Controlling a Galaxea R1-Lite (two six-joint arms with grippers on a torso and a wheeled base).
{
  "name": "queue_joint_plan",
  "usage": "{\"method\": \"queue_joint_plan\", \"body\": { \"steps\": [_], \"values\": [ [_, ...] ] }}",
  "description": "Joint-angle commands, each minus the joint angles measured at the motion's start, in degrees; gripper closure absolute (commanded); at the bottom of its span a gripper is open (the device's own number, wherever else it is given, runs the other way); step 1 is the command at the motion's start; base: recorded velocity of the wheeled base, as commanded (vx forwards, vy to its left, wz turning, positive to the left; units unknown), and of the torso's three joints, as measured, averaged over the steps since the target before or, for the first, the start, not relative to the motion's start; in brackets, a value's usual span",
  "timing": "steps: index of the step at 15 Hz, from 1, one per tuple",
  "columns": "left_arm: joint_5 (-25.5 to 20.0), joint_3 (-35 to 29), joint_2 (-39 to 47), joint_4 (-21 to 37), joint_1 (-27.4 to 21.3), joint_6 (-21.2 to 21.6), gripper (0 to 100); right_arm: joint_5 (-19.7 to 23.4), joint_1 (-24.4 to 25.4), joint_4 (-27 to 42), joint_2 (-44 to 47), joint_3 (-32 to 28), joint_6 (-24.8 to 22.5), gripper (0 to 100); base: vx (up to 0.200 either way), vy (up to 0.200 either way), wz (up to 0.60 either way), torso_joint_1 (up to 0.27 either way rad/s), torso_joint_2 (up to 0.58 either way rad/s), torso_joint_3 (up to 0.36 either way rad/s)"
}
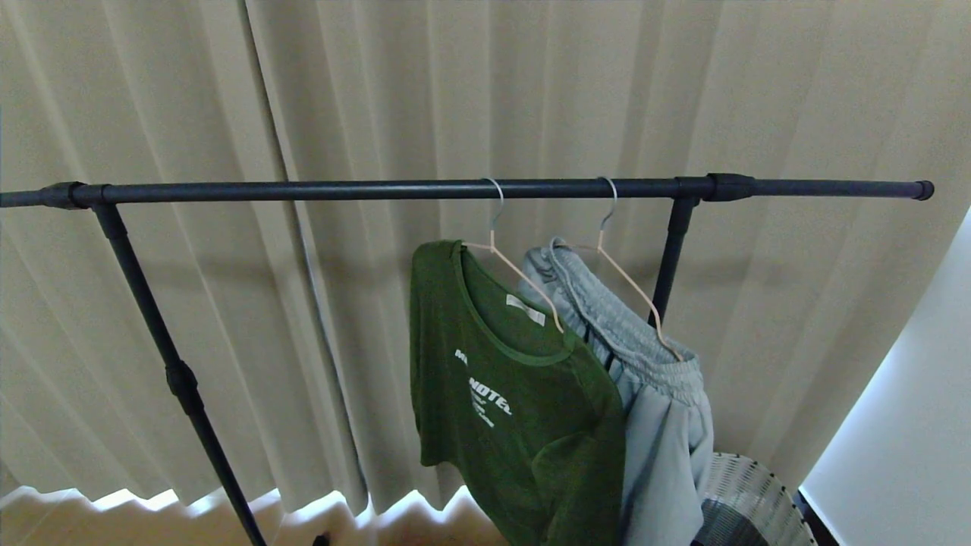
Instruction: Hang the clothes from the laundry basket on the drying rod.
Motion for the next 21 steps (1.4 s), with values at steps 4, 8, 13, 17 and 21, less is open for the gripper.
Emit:
{"method": "queue_joint_plan", "body": {
  "steps": [4, 8, 13, 17, 21],
  "values": [
    [7.10, 5.26, -1.27, 0.06, 0.84, -6.86, 0, 0.06, -2.81, 4.41, -20.55, 5.55, 1.72, 0, 0.000, 0.000, 0.00, 0.000, 0.00, 0.000],
    [6.48, 8.16, -5.49, -1.00, 0.75, -5.98, 0, 0.76, -0.34, 2.21, -25.65, 11.17, 4.00, 0, 0.000, 0.000, 0.00, 0.000, 0.00, 0.000],
    [-2.75, 10.71, -5.58, -6.18, 0.75, -6.51, 0, 5.16, -0.34, -6.75, -25.65, 15.21, 5.85, 0, 0.000, 0.000, 0.00, 0.000, 0.00, 0.000],
    [-7.05, 11.33, -5.58, -6.53, 0.75, -4.23, 0, 8.14, -0.34, -5.87, -25.65, 15.21, 8.40, 0, 0.000, 0.000, 0.00, 0.000, 0.00, 0.000],
    [-6.61, 11.33, -5.67, -6.53, 0.84, -4.49, 0, 11.48, -0.17, -5.52, -25.65, 15.21, 11.39, 0, 0.000, 0.000, 0.00, 0.000, 0.00, 0.000]
  ]
}}
